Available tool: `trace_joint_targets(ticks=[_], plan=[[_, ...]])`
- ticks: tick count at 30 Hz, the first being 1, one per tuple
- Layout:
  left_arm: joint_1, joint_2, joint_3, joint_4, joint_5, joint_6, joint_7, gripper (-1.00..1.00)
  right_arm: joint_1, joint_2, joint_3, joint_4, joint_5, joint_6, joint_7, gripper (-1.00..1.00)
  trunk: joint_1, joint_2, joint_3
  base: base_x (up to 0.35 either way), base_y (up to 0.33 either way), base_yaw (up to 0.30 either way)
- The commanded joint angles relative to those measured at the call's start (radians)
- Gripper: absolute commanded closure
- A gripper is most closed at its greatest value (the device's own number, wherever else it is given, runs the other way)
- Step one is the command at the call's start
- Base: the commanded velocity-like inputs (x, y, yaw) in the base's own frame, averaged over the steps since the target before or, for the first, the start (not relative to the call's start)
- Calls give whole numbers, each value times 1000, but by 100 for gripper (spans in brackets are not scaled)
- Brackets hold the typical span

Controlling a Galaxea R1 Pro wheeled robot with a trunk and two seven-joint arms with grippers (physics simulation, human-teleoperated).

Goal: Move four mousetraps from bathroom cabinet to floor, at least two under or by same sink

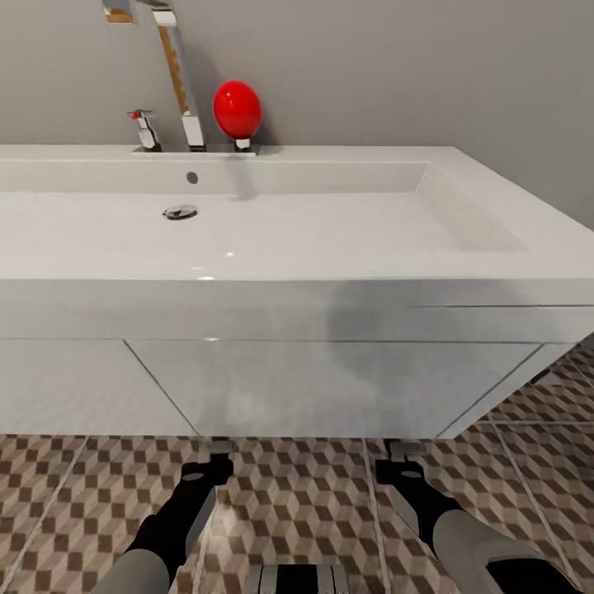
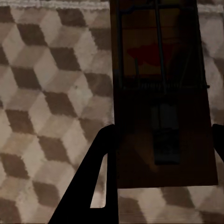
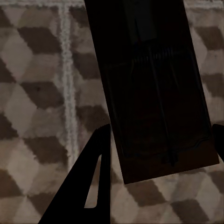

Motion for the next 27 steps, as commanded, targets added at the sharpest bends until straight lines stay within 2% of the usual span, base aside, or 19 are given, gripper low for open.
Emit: trace_joint_targets(ticks=[1,16,27], plan=[[0,-1,3,-5,-6,15,1,100,0,0,7,-1,-9,3,-2,100,0,-1,-5,0,0,0],[-7,-2,5,20,-1,38,0,100,0,-2,5,-1,-6,3,3,100,7,-4,-63,0,0,0],[-48,-8,6,16,-4,38,0,100,-4,-1,4,-12,-5,6,3,100,12,-7,-105,0,0,0]])
